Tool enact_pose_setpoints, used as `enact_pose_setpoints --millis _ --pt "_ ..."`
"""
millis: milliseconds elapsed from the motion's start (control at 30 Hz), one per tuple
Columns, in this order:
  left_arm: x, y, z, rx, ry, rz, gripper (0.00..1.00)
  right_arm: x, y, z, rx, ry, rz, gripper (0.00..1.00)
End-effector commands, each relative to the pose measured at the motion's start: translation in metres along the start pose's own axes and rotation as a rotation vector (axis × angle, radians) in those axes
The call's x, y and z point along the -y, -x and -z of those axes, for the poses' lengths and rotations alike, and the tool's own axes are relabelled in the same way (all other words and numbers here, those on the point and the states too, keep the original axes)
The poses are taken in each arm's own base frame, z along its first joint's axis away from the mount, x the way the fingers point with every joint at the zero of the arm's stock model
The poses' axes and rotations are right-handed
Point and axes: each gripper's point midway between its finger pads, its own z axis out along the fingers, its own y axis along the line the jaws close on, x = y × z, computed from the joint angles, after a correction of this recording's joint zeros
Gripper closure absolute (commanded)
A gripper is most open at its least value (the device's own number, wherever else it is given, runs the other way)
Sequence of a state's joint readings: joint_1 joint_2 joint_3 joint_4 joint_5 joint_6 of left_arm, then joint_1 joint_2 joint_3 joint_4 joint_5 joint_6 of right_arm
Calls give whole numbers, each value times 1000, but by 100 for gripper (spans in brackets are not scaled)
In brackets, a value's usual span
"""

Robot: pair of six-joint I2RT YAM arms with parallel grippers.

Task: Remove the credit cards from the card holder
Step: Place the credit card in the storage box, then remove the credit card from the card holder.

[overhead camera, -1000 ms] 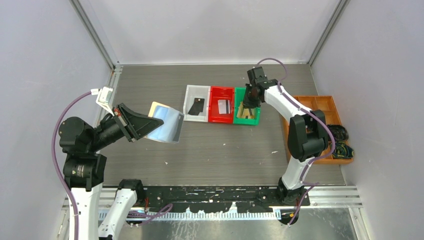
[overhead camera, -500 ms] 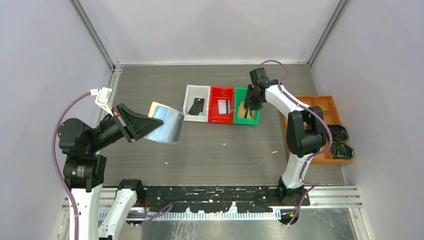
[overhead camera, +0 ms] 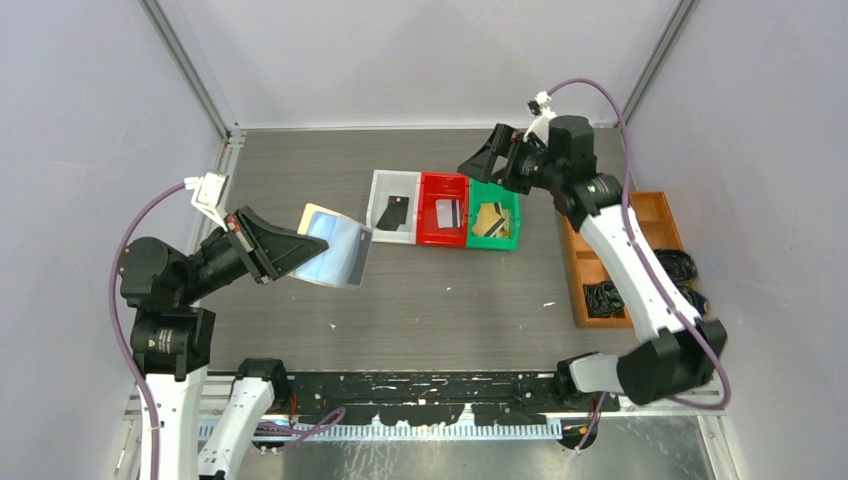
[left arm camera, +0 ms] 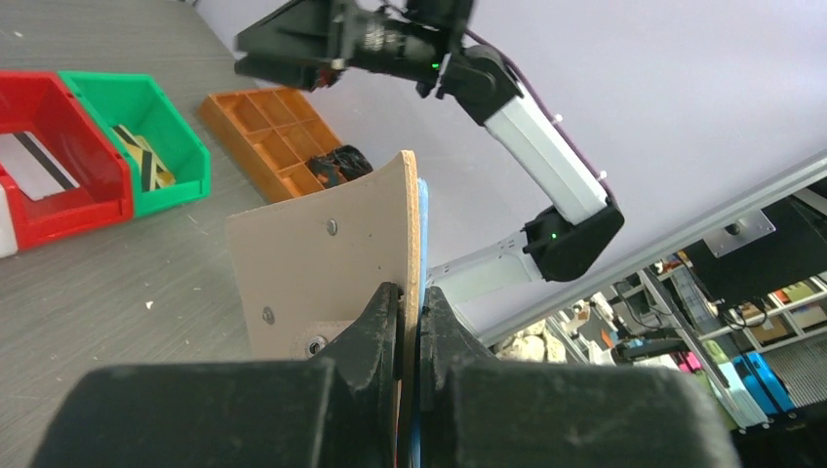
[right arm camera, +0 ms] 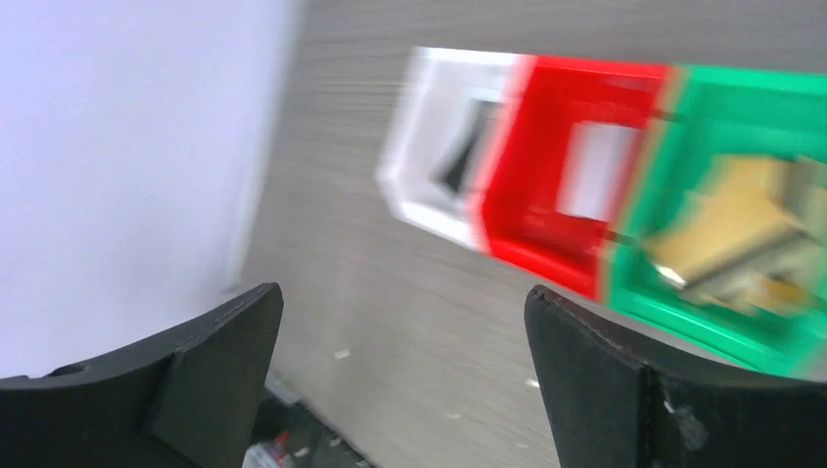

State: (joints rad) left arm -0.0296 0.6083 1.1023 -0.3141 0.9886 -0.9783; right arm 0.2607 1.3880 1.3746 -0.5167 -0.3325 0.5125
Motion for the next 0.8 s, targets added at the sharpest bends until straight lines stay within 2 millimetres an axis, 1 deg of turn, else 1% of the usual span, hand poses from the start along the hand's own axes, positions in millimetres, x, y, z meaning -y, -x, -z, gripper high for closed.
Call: enact_pose_setpoints --millis 0,33,67,133,233,333,433,567,700,767 --pt "16 2 1 -7 -79 -25 100 -130 -9 76 -31 659 49 0" --pt "16 1 0 -14 -88 -12 100 -149 -11 93 -9 759 78 0" --pt "17 0 0 -21 -98 0 100 -164 -16 107 2 826 109 0" --pt "19 -2 0 -33 -118 30 100 -190 -30 129 4 913 185 1" --pt "22 -3 0 -55 -138 63 100 -217 -56 142 -12 994 305 1" --pt "24 -4 0 -77 -150 77 100 -229 -79 144 -10 1039 434 0" --pt "29 -6 2 -87 -161 77 100 -239 -95 145 -11 1084 511 1" --pt "32 -8 4 -103 -171 82 100 -254 -112 145 -23 1144 592 1" --pt "33 -9 3 -119 -173 109 100 -270 -123 144 -26 1191 663 1" --pt "32 -8 3 -124 -172 121 100 -273 -131 136 -52 1174 693 1"
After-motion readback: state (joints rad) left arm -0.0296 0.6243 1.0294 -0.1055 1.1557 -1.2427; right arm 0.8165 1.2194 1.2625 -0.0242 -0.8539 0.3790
